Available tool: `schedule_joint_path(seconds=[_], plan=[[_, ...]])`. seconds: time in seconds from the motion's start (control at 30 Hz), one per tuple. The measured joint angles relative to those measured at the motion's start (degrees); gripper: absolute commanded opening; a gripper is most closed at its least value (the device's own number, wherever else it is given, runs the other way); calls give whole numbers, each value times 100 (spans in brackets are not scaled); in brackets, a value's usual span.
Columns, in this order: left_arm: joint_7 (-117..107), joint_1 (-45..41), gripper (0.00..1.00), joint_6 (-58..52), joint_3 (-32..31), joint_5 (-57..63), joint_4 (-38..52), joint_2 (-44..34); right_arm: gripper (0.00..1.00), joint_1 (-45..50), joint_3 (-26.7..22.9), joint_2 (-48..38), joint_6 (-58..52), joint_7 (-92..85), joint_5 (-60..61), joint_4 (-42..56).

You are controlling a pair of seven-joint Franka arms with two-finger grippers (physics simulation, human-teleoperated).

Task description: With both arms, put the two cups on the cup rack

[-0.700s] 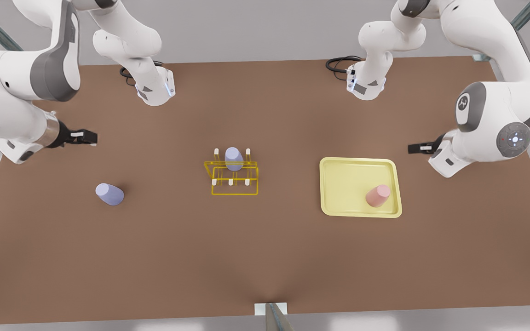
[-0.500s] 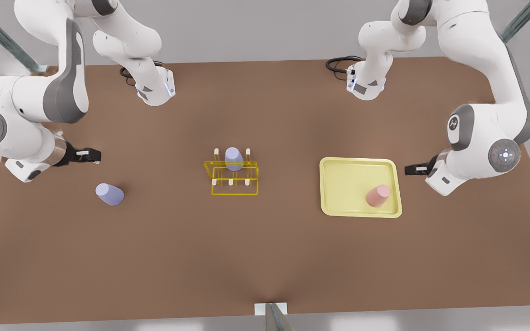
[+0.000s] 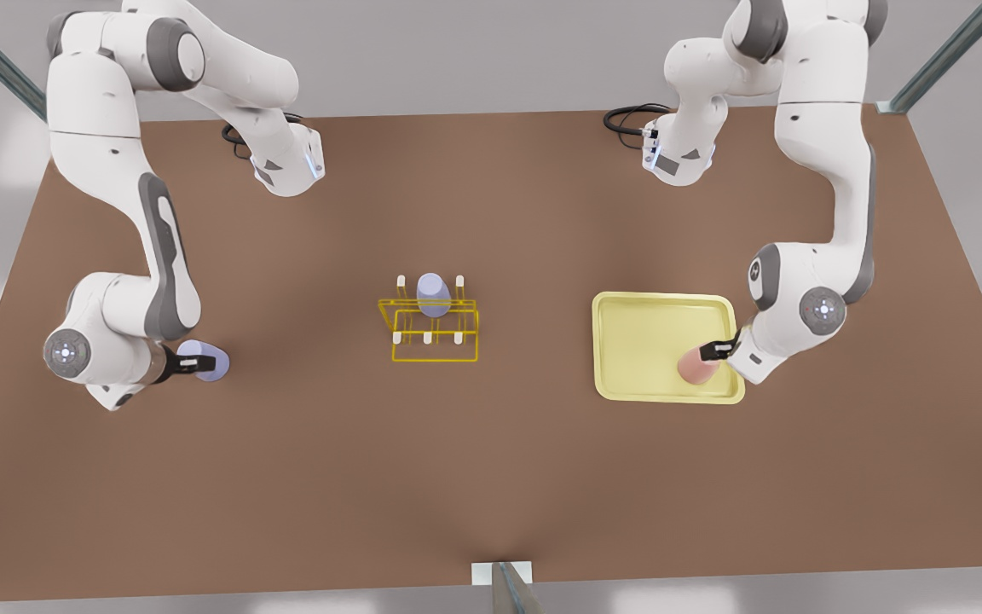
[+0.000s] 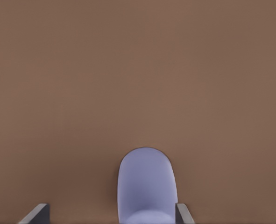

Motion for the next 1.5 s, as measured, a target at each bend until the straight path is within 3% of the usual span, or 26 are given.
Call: schedule_joint_path(seconds=[0.13,0.57,1.0,1.03,1.2,1.23,1.27,1.3,1.5], plan=[[-15,-107,100,272,7,-5,-24,62,100,-122,-4,-253,876,-169,4,-852],[-41,-126,100,1181,88,-17,-677,391,100,-437,11,-206,2224,-606,8,-1544],[-49,-217,100,1241,88,-15,-812,525,100,-441,18,-239,3247,-833,9,-2199],[-50,-220,95,1257,88,-14,-805,553,100,-444,18,-228,3270,-846,9,-2205],[-57,-226,95,1326,87,-2,-773,578,100,-450,17,-205,3344,-903,9,-2208],[-59,-225,89,1344,87,0,-772,580,100,-451,17,-206,3353,-912,9,-2208],[-63,-225,89,1359,87,5,-772,581,98,-453,17,-207,3360,-921,8,-2207],[-66,-224,88,1372,87,6,-771,582,84,-454,17,-206,3366,-931,10,-2204],[-72,-217,88,1414,88,1,-681,569,82,-448,25,-206,3389,-1003,31,-2115]])
